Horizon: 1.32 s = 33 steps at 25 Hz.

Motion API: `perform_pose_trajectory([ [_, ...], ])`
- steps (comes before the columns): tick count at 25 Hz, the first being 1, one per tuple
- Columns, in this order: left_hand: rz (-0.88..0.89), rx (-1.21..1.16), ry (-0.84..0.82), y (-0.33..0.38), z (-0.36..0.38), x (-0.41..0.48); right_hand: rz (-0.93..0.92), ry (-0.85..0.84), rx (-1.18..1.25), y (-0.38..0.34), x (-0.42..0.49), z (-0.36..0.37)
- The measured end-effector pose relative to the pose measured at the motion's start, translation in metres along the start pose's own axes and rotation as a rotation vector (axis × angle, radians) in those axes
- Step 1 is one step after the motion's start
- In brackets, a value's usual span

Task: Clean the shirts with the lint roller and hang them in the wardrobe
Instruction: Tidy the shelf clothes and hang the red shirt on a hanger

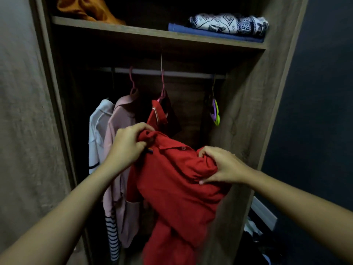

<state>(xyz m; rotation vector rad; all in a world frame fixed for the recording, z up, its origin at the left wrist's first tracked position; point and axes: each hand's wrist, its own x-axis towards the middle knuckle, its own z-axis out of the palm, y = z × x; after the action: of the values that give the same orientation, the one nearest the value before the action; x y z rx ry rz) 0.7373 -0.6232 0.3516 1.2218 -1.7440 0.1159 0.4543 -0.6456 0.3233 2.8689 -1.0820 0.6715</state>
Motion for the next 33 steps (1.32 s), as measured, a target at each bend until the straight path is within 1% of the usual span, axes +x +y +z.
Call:
perform_pose_trajectory([
  [1, 0.066, 0.022, -0.021, 0.005, 0.0, 0.003, 0.007, -0.073, -0.101, -0.006, 0.0, 0.002],
  [2, 0.128, 0.005, -0.054, 0.01, 0.002, 0.005, 0.055, -0.155, -0.178, -0.009, 0.0, 0.005],
  [3, 0.191, -0.036, -0.096, 0.014, 0.004, 0.007, 0.136, -0.216, -0.219, -0.009, 0.0, 0.008],
  [4, 0.253, -0.083, -0.146, 0.017, 0.006, 0.01, 0.221, -0.233, -0.227, -0.007, 0.001, 0.012],
  [6, 0.379, -0.115, -0.275, 0.024, 0.013, 0.013, 0.336, -0.2, -0.155, 0.0, 0.004, 0.02],
  [7, 0.441, -0.1, -0.353, 0.028, 0.018, 0.011, 0.335, -0.197, -0.07, 0.0, 0.005, 0.023],
  [8, 0.483, -0.086, -0.408, 0.031, 0.024, 0.008, 0.296, -0.215, 0.025, -0.002, 0.006, 0.026],
  [9, 0.488, -0.09, -0.419, 0.032, 0.028, 0.005, 0.24, -0.237, 0.089, -0.003, 0.007, 0.029],
  [10, 0.45, -0.121, -0.385, 0.032, 0.03, 0.004, 0.195, -0.254, 0.126, -0.003, 0.007, 0.034],
  [12, 0.339, -0.167, -0.255, 0.031, 0.023, 0.011, 0.163, -0.274, 0.188, -0.004, 0.009, 0.046],
  [13, 0.305, -0.169, -0.205, 0.033, 0.017, 0.015, 0.181, -0.277, 0.264, -0.007, 0.008, 0.052],
  [14, 0.292, -0.156, -0.172, 0.036, 0.011, 0.02, 0.213, -0.283, 0.407, -0.011, 0.007, 0.055],
  [16, 0.305, -0.084, -0.135, 0.043, -0.003, 0.026, 0.347, -0.279, 0.843, -0.023, 0.006, 0.054],
  [17, 0.321, -0.049, -0.13, 0.046, -0.008, 0.028, 0.387, -0.261, 1.02, -0.027, 0.007, 0.053],
  [18, 0.331, -0.031, -0.13, 0.048, -0.012, 0.028, 0.39, -0.238, 1.16, -0.03, 0.008, 0.054],
  [19, 0.325, -0.03, -0.136, 0.049, -0.015, 0.028, 0.363, -0.232, 1.197, -0.034, 0.009, 0.054],
  [20, 0.308, -0.048, -0.144, 0.048, -0.017, 0.028, 0.318, -0.234, 1.168, -0.039, 0.01, 0.053],
  [22, 0.217, -0.131, -0.152, 0.041, -0.02, 0.03, 0.273, -0.191, 0.979, -0.041, 0.012, 0.053],
  [24, 0.093, -0.227, -0.132, 0.031, -0.018, 0.029, 0.319, -0.082, 0.694, -0.036, 0.01, 0.053],
  [25, 0.044, -0.265, -0.118, 0.026, -0.016, 0.026, 0.356, -0.03, 0.508, -0.031, 0.006, 0.052],
  [26, 0.003, -0.297, -0.106, 0.02, -0.014, 0.023, 0.4, -0.028, 0.345, -0.026, -0.001, 0.051],
  [27, -0.033, -0.314, -0.106, 0.014, -0.012, 0.021, 0.434, -0.069, 0.246, -0.02, -0.008, 0.051],
  [29, -0.068, -0.281, -0.145, 0.0, -0.011, 0.018, 0.436, -0.12, 0.151, -0.013, -0.019, 0.044],
  [30, -0.064, -0.222, -0.182, -0.005, -0.011, 0.018, 0.415, -0.083, 0.14, -0.009, -0.022, 0.035],
  [31, -0.049, -0.133, -0.227, -0.011, -0.012, 0.02, 0.391, -0.01, 0.161, -0.005, -0.023, 0.022],
  [33, -0.055, 0.017, -0.311, -0.015, -0.013, 0.021, 0.351, 0.137, 0.27, 0.003, -0.021, -0.011],
])
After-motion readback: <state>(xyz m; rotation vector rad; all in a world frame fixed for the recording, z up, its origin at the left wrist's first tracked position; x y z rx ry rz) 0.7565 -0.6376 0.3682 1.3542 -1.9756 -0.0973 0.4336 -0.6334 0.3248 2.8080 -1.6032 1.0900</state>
